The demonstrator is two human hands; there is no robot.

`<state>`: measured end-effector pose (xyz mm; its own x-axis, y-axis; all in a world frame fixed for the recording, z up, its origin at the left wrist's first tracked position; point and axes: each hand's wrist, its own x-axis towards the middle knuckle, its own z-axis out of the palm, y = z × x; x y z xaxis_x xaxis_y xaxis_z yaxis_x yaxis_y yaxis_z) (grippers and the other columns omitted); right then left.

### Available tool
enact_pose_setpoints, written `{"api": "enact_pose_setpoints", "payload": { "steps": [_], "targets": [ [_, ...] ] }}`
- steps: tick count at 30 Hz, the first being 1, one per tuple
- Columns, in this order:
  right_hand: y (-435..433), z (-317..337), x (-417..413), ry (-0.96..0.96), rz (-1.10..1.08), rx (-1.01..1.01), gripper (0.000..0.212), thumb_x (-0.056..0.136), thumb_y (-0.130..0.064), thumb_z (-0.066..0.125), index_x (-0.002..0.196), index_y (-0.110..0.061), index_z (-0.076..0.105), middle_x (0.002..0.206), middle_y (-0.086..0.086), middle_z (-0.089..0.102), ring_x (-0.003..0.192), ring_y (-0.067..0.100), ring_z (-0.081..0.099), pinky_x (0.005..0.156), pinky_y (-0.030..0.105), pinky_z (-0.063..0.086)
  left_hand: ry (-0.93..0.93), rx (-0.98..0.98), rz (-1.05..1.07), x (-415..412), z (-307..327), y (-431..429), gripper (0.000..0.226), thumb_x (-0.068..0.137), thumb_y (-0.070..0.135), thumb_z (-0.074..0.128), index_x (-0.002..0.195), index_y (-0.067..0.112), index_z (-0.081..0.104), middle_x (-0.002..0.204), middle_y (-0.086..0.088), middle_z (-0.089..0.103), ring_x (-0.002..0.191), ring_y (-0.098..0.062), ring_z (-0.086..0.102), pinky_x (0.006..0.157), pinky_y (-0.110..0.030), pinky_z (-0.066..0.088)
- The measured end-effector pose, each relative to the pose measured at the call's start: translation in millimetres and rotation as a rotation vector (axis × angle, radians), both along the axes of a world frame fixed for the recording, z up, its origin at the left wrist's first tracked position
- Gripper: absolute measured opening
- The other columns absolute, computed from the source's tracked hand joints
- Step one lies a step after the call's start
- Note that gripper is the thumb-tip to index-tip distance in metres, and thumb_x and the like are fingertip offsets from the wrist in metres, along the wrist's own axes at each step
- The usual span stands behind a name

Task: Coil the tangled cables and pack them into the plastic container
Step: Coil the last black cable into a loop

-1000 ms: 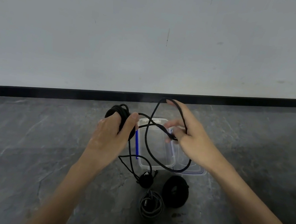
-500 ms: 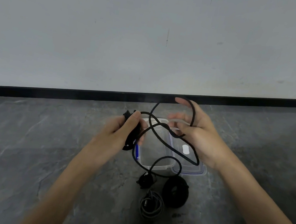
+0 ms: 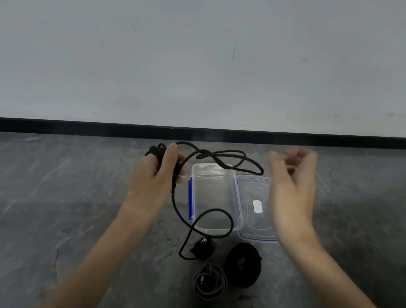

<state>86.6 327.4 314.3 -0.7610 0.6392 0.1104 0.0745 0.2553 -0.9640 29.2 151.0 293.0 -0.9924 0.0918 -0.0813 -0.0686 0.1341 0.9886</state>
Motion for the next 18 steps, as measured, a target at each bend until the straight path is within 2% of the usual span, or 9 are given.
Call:
{"api": "enact_pose_setpoints", "payload": {
  "steps": [2,4,6,9,11,13,14,16,18],
  "targets": [
    [-18,2,7,0.141,0.151,0.254,0.007,0.091,-0.015,0.058,0.088,-0.015,0.052,0.070,-0.006,0.055,0.060,0.007,0.048,0.052,0.016,0.038,0.014,-0.046,0.029,1,-2,2,0.041,0.101,0.036,0.043,0.073,0.017,0.065,0.054,0.011,0.062,0.052,0.004,0.056,0.053,-0.010,0.043],
    [-37,-1,11,0.091,0.305,0.289,0.010,0.090,-0.018,0.059,0.081,-0.014,0.058,0.057,-0.004,0.056,0.049,0.010,0.049,0.046,0.019,0.038,0.045,-0.135,0.013,4,-3,4,0.042,0.100,0.039,0.043,0.071,0.019,0.065,0.058,0.006,0.064,0.056,-0.001,0.059,0.059,-0.020,0.047],
    [-48,-5,10,0.028,0.364,0.356,0.010,0.091,-0.023,0.060,0.085,-0.016,0.063,0.059,-0.008,0.058,0.053,0.008,0.054,0.050,0.018,0.043,0.127,-0.263,-0.067,9,-4,7,0.043,0.099,0.040,0.042,0.068,0.020,0.063,0.060,0.003,0.062,0.057,-0.005,0.059,0.058,-0.025,0.046],
    [-45,-9,5,0.012,0.303,0.556,0.010,0.092,-0.019,0.062,0.099,-0.013,0.063,0.081,-0.011,0.057,0.072,0.003,0.050,0.067,0.009,0.042,0.258,-0.387,-0.160,17,-1,11,0.036,0.100,0.037,0.043,0.066,0.028,0.053,0.055,0.013,0.058,0.060,0.008,0.058,0.055,-0.009,0.040],
    [-38,-12,1,-0.072,0.309,0.554,0.014,0.092,-0.019,0.062,0.105,-0.014,0.063,0.089,-0.008,0.057,0.080,0.005,0.050,0.069,0.007,0.039,0.317,-0.418,-0.202,21,1,14,0.034,0.100,0.035,0.043,0.066,0.032,0.048,0.056,0.023,0.061,0.062,0.016,0.055,0.057,-0.003,0.038],
    [-35,-17,-1,-0.152,0.329,0.492,0.017,0.092,-0.020,0.063,0.107,-0.014,0.065,0.092,-0.002,0.062,0.086,0.013,0.056,0.075,0.019,0.047,0.332,-0.419,-0.235,22,2,14,0.034,0.100,0.034,0.043,0.066,0.033,0.045,0.062,0.044,0.054,0.060,0.020,0.054,0.057,-0.001,0.037],
    [-35,-17,-2,-0.169,0.333,0.469,0.017,0.091,-0.020,0.064,0.106,-0.014,0.067,0.092,0.000,0.065,0.087,0.016,0.059,0.077,0.027,0.049,0.324,-0.415,-0.243,22,2,14,0.034,0.100,0.035,0.043,0.067,0.032,0.045,0.061,0.046,0.052,0.059,0.020,0.053,0.056,-0.001,0.037],
    [-33,-14,-4,-0.166,0.341,0.439,0.016,0.090,-0.018,0.066,0.104,-0.012,0.070,0.082,0.001,0.067,0.080,0.016,0.062,0.077,0.030,0.051,0.313,-0.408,-0.238,21,0,14,0.035,0.101,0.037,0.042,0.066,0.031,0.047,0.056,0.041,0.053,0.055,0.017,0.053,0.053,-0.003,0.037],
    [-27,-12,-5,-0.174,0.349,0.427,0.013,0.088,-0.016,0.069,0.101,-0.013,0.071,0.076,-0.001,0.068,0.074,0.014,0.064,0.073,0.024,0.051,0.308,-0.408,-0.237,21,-1,13,0.038,0.100,0.041,0.040,0.067,0.029,0.052,0.052,0.024,0.058,0.054,0.010,0.054,0.051,-0.009,0.037]
  ]
}}
